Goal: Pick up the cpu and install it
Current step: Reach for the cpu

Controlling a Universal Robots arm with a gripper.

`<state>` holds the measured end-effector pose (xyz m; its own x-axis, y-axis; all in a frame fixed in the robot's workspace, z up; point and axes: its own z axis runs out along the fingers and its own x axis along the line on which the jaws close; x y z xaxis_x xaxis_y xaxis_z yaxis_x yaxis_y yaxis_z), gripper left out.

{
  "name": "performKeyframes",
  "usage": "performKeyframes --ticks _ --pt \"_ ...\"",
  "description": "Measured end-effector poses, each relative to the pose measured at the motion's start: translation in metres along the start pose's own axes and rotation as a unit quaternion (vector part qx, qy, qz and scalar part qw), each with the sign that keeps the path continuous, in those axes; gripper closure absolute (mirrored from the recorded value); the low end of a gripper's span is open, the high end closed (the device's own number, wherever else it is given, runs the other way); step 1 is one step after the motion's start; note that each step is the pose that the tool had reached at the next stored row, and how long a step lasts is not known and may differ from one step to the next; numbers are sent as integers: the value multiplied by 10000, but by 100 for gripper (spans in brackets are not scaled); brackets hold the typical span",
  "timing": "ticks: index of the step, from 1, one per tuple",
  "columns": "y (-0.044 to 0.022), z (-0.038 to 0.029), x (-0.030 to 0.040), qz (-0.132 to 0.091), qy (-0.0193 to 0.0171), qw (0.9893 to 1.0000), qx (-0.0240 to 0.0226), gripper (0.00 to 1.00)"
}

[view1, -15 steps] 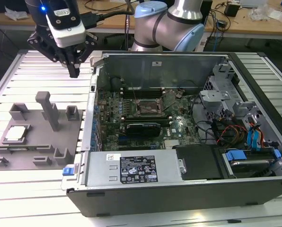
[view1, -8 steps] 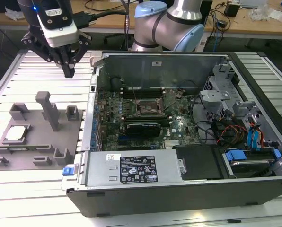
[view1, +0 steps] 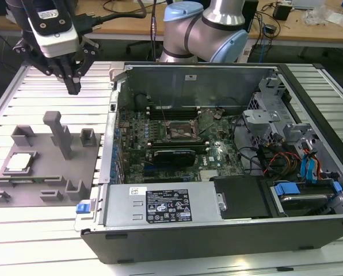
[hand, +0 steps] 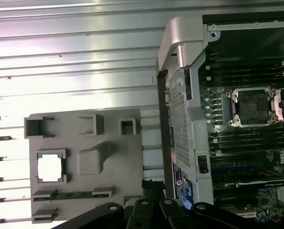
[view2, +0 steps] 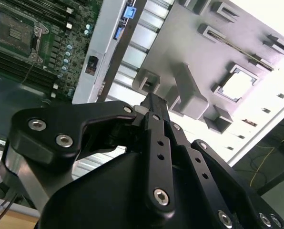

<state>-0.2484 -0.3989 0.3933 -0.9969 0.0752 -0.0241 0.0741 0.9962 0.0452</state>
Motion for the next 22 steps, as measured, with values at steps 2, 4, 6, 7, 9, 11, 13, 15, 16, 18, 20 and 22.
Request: performKeyframes --ticks 2,4,6,7,9,11,13,15,16,18,20,22 --pt "-2 -1 28 0 0 10000 0 89" --pt "-6 -2 76 0 0 10000 0 89" --pt "-8 -3 111 0 0 10000 0 89" --pt "-10 -4 133 0 0 10000 0 89" --pt "-13 -4 170 0 0 10000 0 89" --pt "-15 -6 205 0 0 10000 0 89" --pt "-18 -7 239 0 0 10000 0 89" --pt "-20 -8 273 1 0 10000 0 89" --pt "-21 -8 291 0 0 10000 0 89" --pt "-24 -9 325 1 0 10000 0 89" --pt "-27 -10 368 0 0 10000 0 89" --pt "-32 -12 423 0 0 10000 0 89"
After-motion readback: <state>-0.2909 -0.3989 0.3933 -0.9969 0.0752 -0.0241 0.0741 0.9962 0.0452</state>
